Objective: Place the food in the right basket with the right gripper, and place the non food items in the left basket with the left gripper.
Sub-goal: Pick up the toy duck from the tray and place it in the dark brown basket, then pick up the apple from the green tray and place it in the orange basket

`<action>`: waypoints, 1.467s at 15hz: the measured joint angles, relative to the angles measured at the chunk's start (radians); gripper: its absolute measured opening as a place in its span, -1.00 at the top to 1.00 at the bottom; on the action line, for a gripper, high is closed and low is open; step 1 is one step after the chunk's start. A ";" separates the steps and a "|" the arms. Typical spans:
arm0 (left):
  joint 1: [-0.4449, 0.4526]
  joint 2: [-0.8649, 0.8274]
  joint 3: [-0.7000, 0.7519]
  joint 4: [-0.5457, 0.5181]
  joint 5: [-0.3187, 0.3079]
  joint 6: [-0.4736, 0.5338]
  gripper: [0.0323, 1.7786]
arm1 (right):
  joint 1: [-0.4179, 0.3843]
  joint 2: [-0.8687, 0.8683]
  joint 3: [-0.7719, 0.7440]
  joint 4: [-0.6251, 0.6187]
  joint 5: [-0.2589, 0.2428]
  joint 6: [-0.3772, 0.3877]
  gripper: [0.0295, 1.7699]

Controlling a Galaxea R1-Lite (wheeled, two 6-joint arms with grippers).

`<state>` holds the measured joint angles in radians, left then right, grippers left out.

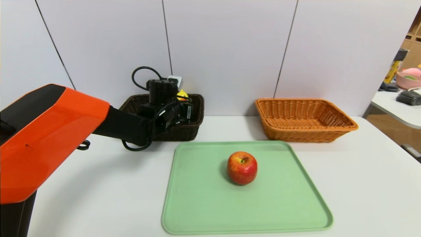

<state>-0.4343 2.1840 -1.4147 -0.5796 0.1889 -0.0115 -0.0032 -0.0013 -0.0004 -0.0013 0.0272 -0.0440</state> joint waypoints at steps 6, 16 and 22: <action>-0.003 -0.091 0.052 0.010 -0.003 0.008 -0.59 | 0.000 0.000 0.000 0.000 0.000 0.000 -0.92; -0.020 -0.613 0.422 0.088 -0.005 0.056 -0.82 | 0.000 0.000 0.000 0.000 0.000 0.000 -0.92; 0.046 -1.058 0.734 0.224 -0.001 0.075 -0.87 | 0.000 0.000 0.000 0.000 0.000 0.000 -0.92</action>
<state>-0.3881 1.1257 -0.6802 -0.3553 0.1874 0.0634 -0.0032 -0.0013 -0.0009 -0.0013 0.0268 -0.0440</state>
